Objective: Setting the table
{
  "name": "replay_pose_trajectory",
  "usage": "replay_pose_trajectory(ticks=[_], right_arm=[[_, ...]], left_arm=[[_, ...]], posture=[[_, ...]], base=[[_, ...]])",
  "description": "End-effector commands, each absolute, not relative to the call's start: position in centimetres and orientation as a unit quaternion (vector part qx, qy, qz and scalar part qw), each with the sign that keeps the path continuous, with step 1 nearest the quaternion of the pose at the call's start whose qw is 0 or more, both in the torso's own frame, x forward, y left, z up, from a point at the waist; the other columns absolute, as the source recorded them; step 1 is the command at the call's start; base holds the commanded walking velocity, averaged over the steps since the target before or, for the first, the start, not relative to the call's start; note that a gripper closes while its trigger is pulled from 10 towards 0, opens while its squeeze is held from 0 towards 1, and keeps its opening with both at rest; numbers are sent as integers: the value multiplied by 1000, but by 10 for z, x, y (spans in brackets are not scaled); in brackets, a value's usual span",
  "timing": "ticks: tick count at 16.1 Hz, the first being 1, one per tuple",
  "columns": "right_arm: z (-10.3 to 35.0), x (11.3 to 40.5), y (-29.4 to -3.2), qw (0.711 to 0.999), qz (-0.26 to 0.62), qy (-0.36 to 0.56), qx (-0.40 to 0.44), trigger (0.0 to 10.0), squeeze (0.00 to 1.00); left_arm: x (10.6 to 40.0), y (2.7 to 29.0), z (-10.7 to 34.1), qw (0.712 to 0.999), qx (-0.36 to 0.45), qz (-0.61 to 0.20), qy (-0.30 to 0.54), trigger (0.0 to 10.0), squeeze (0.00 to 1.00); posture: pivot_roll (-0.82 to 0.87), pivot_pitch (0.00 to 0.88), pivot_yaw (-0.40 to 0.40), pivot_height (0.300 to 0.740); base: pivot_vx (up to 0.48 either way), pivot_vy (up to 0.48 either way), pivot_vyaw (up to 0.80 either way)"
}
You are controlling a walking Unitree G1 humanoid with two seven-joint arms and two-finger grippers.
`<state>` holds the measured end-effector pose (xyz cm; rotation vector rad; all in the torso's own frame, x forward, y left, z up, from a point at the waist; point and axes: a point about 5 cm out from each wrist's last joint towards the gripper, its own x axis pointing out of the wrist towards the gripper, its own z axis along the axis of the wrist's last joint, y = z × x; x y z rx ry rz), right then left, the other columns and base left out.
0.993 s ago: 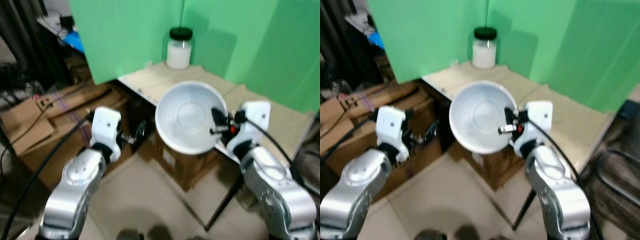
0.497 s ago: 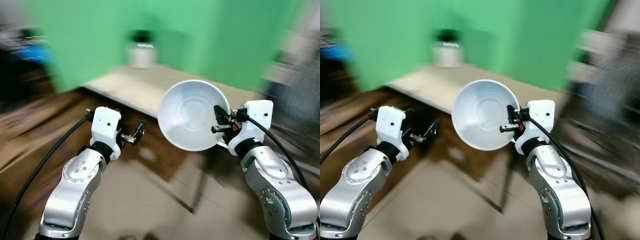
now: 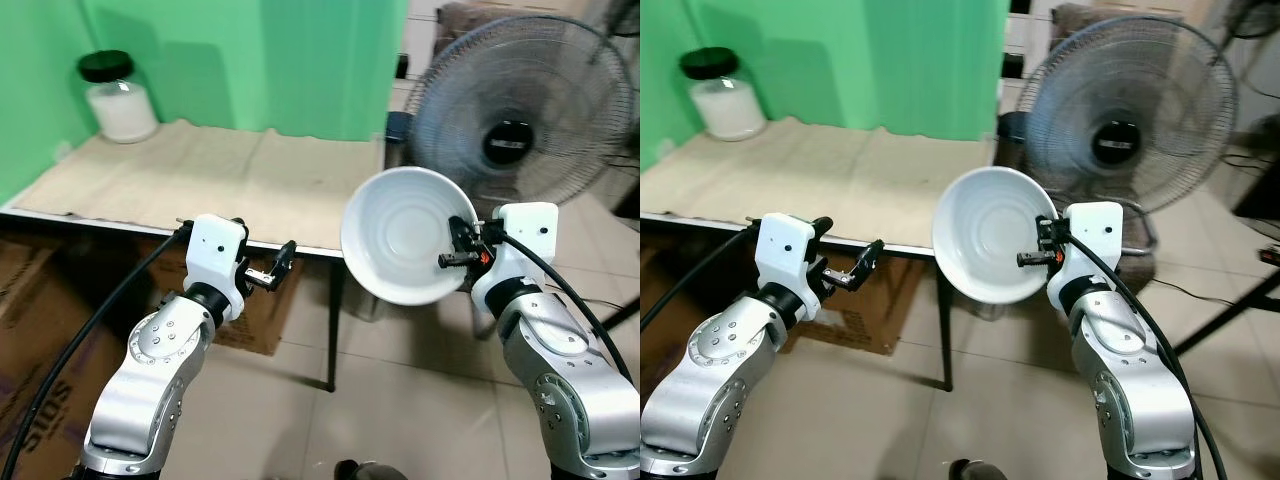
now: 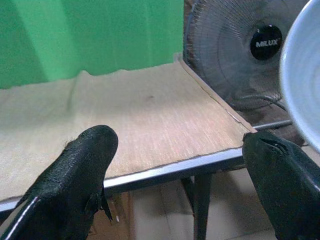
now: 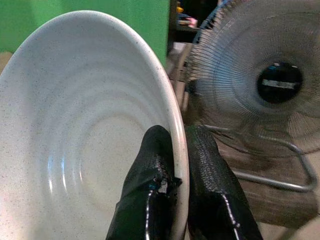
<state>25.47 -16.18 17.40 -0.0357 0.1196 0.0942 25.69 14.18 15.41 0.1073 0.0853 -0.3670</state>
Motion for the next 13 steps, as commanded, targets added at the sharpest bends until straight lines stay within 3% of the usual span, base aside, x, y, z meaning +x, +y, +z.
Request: replay_pose_trajectory(ticks=[1, 13], right_arm=[[176, 255, -164, 997, 39, 59, -19, 10000, 0], [176, 257, -161, 997, 29, 67, -17, 10000, 0]], left_arm=[[257, 145, 155, 983, 53, -174, 39, 10000, 0], [260, 146, 158, 986, 58, -152, 32, 10000, 0]], posture=[[53, 0, -21, 740], [56, 0, -23, 740]], base=[[0, 0, -800], [0, 0, -800]])
